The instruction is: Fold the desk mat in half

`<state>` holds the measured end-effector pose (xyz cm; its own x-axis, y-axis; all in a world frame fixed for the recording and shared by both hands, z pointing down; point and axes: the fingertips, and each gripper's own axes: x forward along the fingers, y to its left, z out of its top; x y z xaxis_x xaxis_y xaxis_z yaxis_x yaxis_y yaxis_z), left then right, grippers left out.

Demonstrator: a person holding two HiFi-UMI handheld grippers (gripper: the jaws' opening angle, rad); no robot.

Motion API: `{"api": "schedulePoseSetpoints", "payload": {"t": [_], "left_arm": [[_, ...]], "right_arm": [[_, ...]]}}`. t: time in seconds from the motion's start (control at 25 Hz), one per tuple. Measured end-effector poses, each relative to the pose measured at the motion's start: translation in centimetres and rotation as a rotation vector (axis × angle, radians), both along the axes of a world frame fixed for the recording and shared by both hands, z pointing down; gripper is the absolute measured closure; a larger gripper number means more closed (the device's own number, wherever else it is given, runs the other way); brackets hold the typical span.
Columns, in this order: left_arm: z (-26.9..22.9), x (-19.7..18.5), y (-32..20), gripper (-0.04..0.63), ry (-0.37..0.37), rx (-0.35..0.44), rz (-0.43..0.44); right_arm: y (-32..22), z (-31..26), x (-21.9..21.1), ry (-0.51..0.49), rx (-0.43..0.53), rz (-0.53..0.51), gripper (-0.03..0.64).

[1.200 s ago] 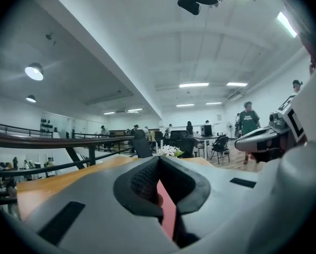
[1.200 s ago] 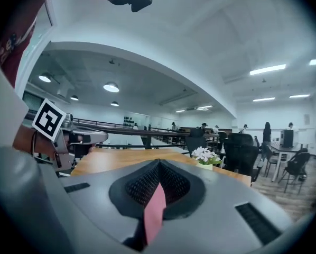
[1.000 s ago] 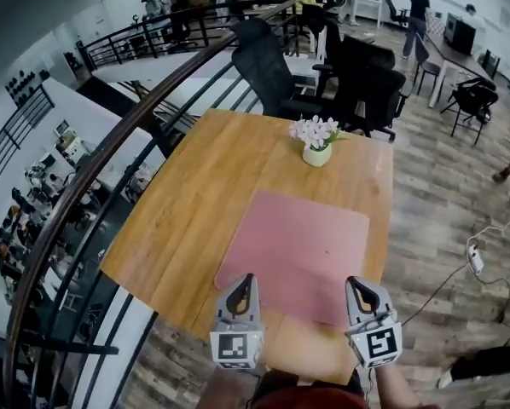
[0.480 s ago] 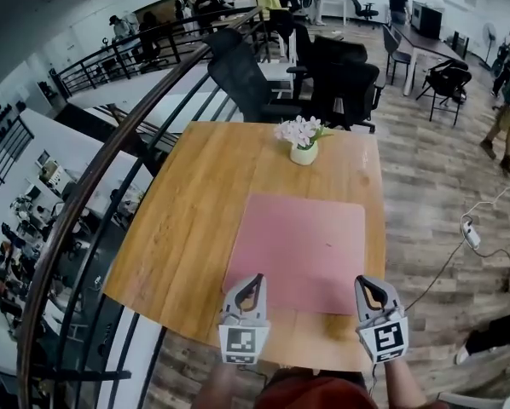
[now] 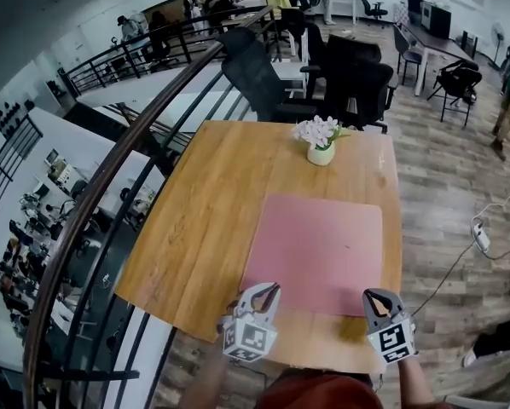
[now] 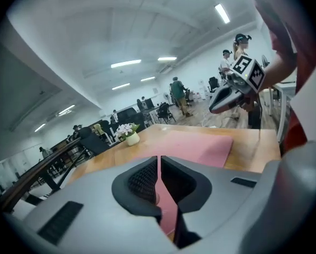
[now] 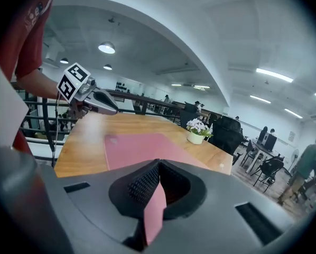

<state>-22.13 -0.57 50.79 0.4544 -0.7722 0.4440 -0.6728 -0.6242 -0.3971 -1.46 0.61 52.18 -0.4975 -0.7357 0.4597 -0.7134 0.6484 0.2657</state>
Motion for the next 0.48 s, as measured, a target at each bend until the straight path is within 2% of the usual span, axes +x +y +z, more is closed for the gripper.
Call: {"api": "schedulePoseSetpoints", "payload": {"t": [0.12,0.32,0.48], "left_arm": [[2.1,-0.2,0.3,0.531,-0.066,-0.063,0.063],[5.7,-0.8,0.8,0.466,-0.114,-0.185,0.121],[7.7,-1.5,1.4,0.420,-0.210,-0.268,0.183]], "right_arm": [[0.3,1.7,0.2,0.046,-0.035,-0.018,0.584],[0.8,4.1,0.4,0.108,-0.103,-0.054,0.568],[1.3,6.2,0.1,0.166,-0.169,-0.107,0.515]]}}
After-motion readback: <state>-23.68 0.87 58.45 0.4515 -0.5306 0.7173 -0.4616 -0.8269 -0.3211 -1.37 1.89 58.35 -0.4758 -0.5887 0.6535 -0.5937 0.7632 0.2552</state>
